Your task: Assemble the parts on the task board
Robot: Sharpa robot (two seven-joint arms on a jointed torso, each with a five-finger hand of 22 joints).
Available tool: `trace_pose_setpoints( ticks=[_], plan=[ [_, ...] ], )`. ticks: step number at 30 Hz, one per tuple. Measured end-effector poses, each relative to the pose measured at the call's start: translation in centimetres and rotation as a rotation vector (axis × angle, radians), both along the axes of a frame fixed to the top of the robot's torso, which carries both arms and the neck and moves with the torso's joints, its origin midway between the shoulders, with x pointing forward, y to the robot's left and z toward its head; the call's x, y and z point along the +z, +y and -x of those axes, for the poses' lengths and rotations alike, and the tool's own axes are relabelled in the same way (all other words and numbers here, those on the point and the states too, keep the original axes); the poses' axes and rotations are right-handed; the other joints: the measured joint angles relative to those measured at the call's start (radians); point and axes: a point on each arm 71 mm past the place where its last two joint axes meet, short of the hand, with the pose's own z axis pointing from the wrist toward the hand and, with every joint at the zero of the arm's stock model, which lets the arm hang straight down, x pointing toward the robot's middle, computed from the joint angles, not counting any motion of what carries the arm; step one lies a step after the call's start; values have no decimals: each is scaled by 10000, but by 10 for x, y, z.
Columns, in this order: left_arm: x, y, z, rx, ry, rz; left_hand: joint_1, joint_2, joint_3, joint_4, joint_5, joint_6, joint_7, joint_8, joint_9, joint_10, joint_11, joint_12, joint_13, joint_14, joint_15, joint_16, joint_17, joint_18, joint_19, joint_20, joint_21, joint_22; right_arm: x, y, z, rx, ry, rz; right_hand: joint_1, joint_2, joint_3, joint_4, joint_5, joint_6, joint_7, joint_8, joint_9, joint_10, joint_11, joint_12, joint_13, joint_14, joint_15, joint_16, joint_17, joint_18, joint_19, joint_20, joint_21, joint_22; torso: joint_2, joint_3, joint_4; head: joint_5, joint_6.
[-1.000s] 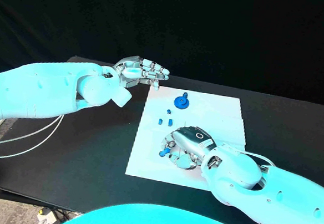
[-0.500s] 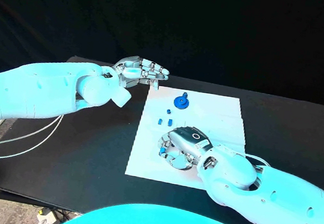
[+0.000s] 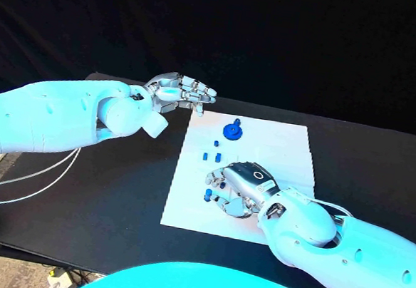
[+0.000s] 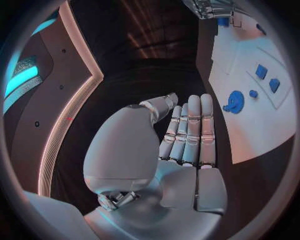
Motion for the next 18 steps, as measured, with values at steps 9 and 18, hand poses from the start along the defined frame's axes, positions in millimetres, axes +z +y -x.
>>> trace_pose_setpoints(
  ticks=[9, 18],
  plan=[
    [0, 1, 0, 32, 9, -9, 0, 0, 0, 0, 0, 0, 0, 0, 0, 0, 0, 0, -3, 0, 0, 0, -2, 0, 0, 0, 0, -49, 17, -23, 5, -221, -23, -505, 2253, -143, -4873, 2749, 138, -844, -292, -483, -487, -2310, 247, 1682, -9, -289, 248, -696, -1428, 318, -342, 231, -2497, -26, -17, -6, -13, -45, 0],
    [0, 2, 0, 62, 28, 0, 0, 0, 0, 0, 0, 0, 0, 0, 0, 0, 0, 0, -4, 0, 0, 0, -3, 1, 0, 0, 0, -50, 49, -83, -11, -2007, 884, -1340, 2608, 396, -4866, 2747, 192, 353, 251, -205, -490, -851, -20, 2932, 75, -57, 9, -70, -237, 125, -7, -93, -215, -3, -52, -24, -58, -260, 25]
  ],
)
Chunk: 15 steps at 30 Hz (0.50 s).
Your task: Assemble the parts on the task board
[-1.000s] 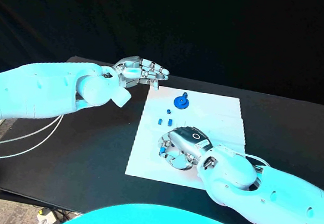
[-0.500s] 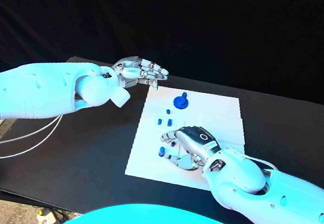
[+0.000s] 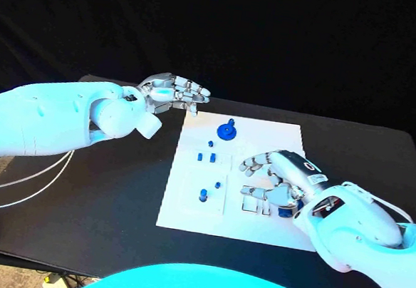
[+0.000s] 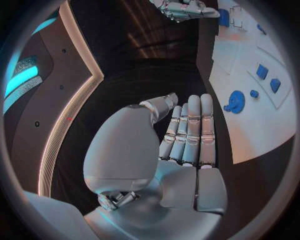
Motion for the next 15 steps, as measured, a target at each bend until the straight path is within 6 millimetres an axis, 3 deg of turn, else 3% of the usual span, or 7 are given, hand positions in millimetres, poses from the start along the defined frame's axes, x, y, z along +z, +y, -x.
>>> trace_pose_setpoints(
  ticks=[2, 4, 6, 7, 10, 14, 15],
  plan=[
    [0, 0, 0, 15, 3, -5, 0, 0, 0, 0, 0, 0, 0, 0, 0, 0, 0, 0, 0, 0, 0, 0, 0, 0, 0, 0, 0, 0, 6, -22, -9, -789, 446, -172, -42, 40, 401, -28, 0, 315, -70, 78, -4, 532, -49, 107, 135, -1, -9, 91, 79, -53, 34, -36, 500, 0, -15, -8, -20, -101, 22],
    [0, 0, 0, 18, 6, -4, 0, 0, 0, 0, 0, 0, 0, 0, 0, 0, 0, 0, 0, 0, 0, 0, 0, 0, 0, 0, 0, 0, 9, -41, -15, -1495, 860, -247, -48, 38, 537, -10, 0, 349, -110, 167, -12, 749, -99, 335, 360, -94, -218, 144, 214, -56, 85, -87, 761, 0, -35, -18, -35, -236, 44],
    [0, 0, 0, 15, 2, 3, 0, 0, 0, 0, 0, 0, 0, 0, 0, 0, 0, 0, -1, 0, 0, 0, 0, -1, 0, 0, 0, 0, 8, -61, -20, -2222, 1348, -241, -679, -189, 537, -10, 0, 599, -349, 423, -1, 1224, -318, 1008, 1029, -110, -359, 279, 407, -71, 171, -181, 1217, 1, -55, -31, -51, -382, 83],
    [0, 0, 0, 13, 0, 7, 0, 0, 0, 0, 0, 0, 0, 0, 0, 0, 0, 0, -1, 0, 0, 0, 0, -1, 0, 0, 0, 0, 8, -68, -21, -2465, 1539, -214, -1049, -197, 535, -12, 0, 782, -431, 642, 42, 1477, -407, 1831, 2071, 22, -480, 389, 589, -304, 234, -244, 1636, 1, -62, -33, -55, -442, 95],
    [0, 0, 0, 12, 2, 16, 0, 0, 0, 0, 0, 0, 0, 0, 0, 0, 0, 0, -1, 0, 0, 0, 0, -1, 0, 0, 0, 0, 4, -87, -23, -3153, 2079, 2, -1711, -97, 531, -13, -1, 770, -430, 1125, 530, 1681, -496, 6076, 7698, 18, -482, 755, 821, -310, 103, -391, 2689, 1, -86, -48, -72, -671, 133],
    [-1, -1, 0, -2, 16, 29, 0, 0, 0, 0, 0, 0, 0, 0, 0, 0, 0, 0, -1, 0, 0, 0, 0, 0, 0, 0, 0, -1, -1, -108, -22, -3873, 2495, 409, -2066, 222, 490, -46, -1, 755, -445, 1356, 768, 2005, -492, 8588, 10573, 18, -481, 1129, 845, -377, 104, -392, 3557, 2, -107, -48, -95, -911, 178],
    [-1, -1, 0, -6, 15, 34, 0, 0, 0, 0, 0, 0, 0, 0, 0, 0, 0, 0, -1, 0, 0, 0, 0, -1, 0, 0, 0, -1, -2, -111, -21, -3999, 2553, 498, -2132, 286, 190, 2, -1, 755, -446, 1357, 794, 2066, -489, 8857, 10888, 18, -481, 1206, 845, -379, 104, -392, 3677, 1, -111, -48, -101, -941, 180]
  ],
)
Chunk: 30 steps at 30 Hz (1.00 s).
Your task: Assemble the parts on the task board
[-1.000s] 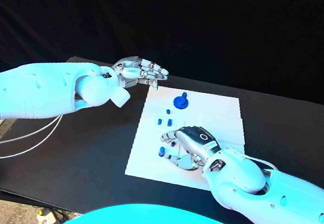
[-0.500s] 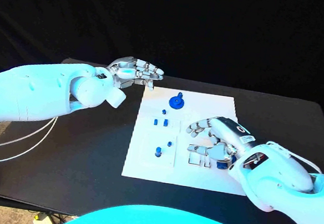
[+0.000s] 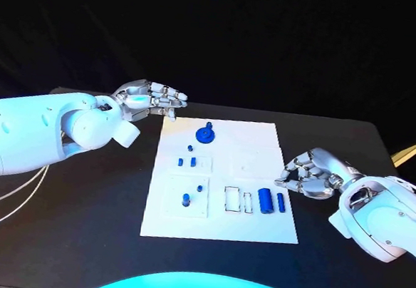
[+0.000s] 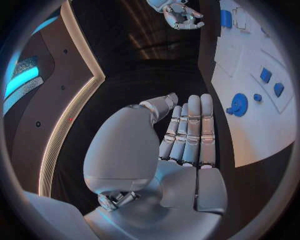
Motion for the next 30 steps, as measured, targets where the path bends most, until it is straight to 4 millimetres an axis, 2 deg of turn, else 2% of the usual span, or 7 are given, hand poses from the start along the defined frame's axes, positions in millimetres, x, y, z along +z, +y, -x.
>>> trace_pose_setpoints(
  ticks=[1, 2, 5, 6, 7, 11, 30],
  plan=[
    [0, 0, 0, -2, 1, 4, 0, 0, 0, 0, 0, 0, 0, 0, 0, 0, 0, 0, 0, 0, 0, 0, 0, 0, 0, 0, 0, 0, -1, -2, 1, -91, 61, 87, -58, 55, -132, 7, 0, -1, 0, 132, 21, 56, -14, 177, 230, 0, 0, 12, 1, -148, 0, 0, 109, 0, -5, -4, -6, -36, 8],
    [0, 0, 0, -3, 3, 7, 0, 0, 0, 0, 0, 0, 0, 0, 0, 0, 0, 0, 0, 0, 0, 0, 0, 0, 0, 0, 0, 0, -3, -4, 2, -167, 111, 173, -158, -44, -158, -14, 0, -1, -1, 192, 59, 99, -27, 315, 425, 0, 0, 59, 1, -215, 0, 0, 116, 0, -9, -6, -12, -58, 12],
    [-1, -1, 0, -14, 13, 18, 0, 0, 0, 0, 0, 0, 0, 0, 0, 0, 0, 0, 0, 0, 0, 0, 0, 0, 0, 0, 0, 0, -7, -7, 4, -368, 252, 440, -254, -112, -160, -13, 0, -2, -2, 192, 101, 237, -35, 510, 670, 0, 0, 116, 3, -216, 0, 0, 338, 0, -12, -6, -17, -120, 24],
    [-1, -1, 0, -19, 15, 21, 0, 0, 0, 0, 0, 0, 0, 0, 0, 0, 0, 0, 0, 0, 0, 0, 0, 0, 0, 0, 0, 0, -9, -7, 5, -417, 296, 507, -473, 107, -356, -1, 0, -2, -2, 192, 121, 282, -41, 512, 751, 0, 0, 159, 3, -217, 0, 0, 448, 0, -12, -6, -17, -130, 29],
    [-1, -1, 0, -22, 16, 24, 0, 0, 0, 0, 0, 0, 0, 0, 0, 0, 0, 0, 0, 0, 0, 0, 0, 0, 0, 0, 0, 0, -11, -7, 6, -460, 344, 581, -476, 110, -621, 3, 0, -3, -4, 193, 128, 319, -43, 512, 771, 0, 0, 165, 3, -217, 0, 0, 455, 0, -12, -6, -17, -141, 33],
    [-1, -1, 0, -30, 25, 28, 0, 0, 0, 0, 0, 0, 0, 0, 0, 0, 0, 0, -1, 0, 0, 0, 0, 0, 0, 0, 0, 0, -18, -2, 8, -484, 423, 725, -476, 110, -669, -2, 0, -22, -22, 194, 139, 453, -52, 551, 869, 0, 0, 166, 4, -217, 0, 0, 456, 0, -4, -5, -1, -174, 47],
    [-1, 0, 1, -35, 41, 28, 0, 0, 0, 0, 0, 0, 0, 0, 0, 0, 0, 0, -1, 0, 1, 0, 0, 0, 0, 0, 0, -1, -41, 15, 10, -283, 918, 1103, -478, 111, -1119, 23, 0, -228, -99, 308, 192, 1162, -128, 617, 952, 0, 0, 207, 4, -217, 0, 0, 573, 1, 9, -22, 14, -130, 3]
  ],
)
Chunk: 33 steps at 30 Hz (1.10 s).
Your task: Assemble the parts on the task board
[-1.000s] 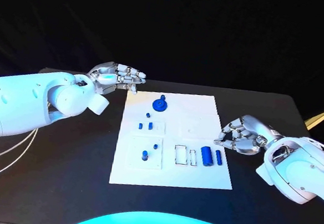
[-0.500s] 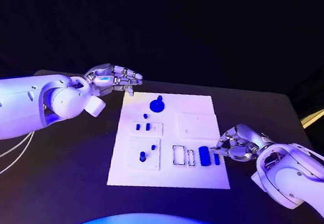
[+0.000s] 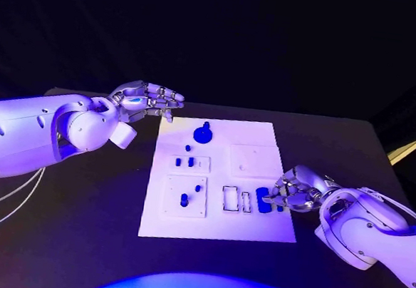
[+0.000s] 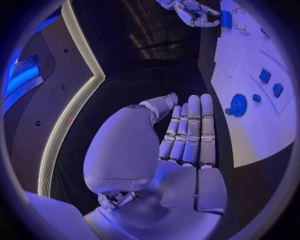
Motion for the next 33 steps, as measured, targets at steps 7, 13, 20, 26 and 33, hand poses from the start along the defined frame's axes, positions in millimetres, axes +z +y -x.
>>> trace_pose_setpoints(
  ticks=[7, 13, 20, 26, 33],
  plan=[
    [0, 1, 0, 11, 3, -4, 0, 0, 0, 0, 0, 0, 0, 0, 0, 0, 0, 0, 0, 0, 0, 0, 0, 0, 0, 0, 0, 0, -9, 4, 0, 94, 202, 270, -427, 19, -381, 3, 0, -193, 17, 1, 18, 114, -19, 0, 67, 0, 0, 36, 0, 0, 0, 0, 0, 0, -1, 1, -4, 23, -12],
    [0, 1, 0, 15, 5, -4, 0, 0, 0, 0, 0, 0, 0, 0, 0, 0, 0, 0, 0, 0, 0, 0, 0, -1, 0, 0, 0, -1, -16, 12, -1, 222, 370, 405, -433, 13, -613, 17, 0, -281, 27, 2, 39, 155, -48, 0, 101, 0, 0, 37, 1, 0, 0, 0, 0, 0, -1, 11, -9, 41, -27],
    [0, 2, 1, 18, 9, -6, 0, 0, 1, 1, 0, 0, 0, 0, 0, 0, 0, 0, 0, 0, 0, 0, 0, 1, 0, 0, 0, -5, -21, 15, -4, 204, 509, 585, -434, 14, -615, 18, 0, -359, 8, 432, 704, 302, -90, 0, 132, 0, 0, 36, 0, -1, 0, 0, -1, 0, 2, 9, -9, 42, -44],
    [0, 2, 1, 19, 12, -7, 0, 0, 1, 1, 0, 0, 0, 0, 0, 0, 0, 0, -1, 0, 0, 0, 0, 0, 0, 0, 0, -6, -22, 15, -6, 114, 512, 624, -516, 377, -862, -11, -2, -331, -89, 699, 955, 512, -158, 1, 146, 0, -1, 37, 0, -1, 0, 0, 5, 0, 1, 3, -9, 35, -58],
    [0, 2, 1, 24, 14, -10, 0, 0, 2, 2, 0, 0, 0, 0, 0, 0, 0, 0, -1, 0, 0, 0, 0, 0, 0, 0, 0, -6, -22, 13, -3, -423, 280, 51, 11, 904, -918, -67, -8, -278, -144, 483, 11, 617, -197, 281, 148, -136, -146, 38, 0, -3, 69, -72, 316, 1, -1, 2, -9, 35, -59]
  ],
)
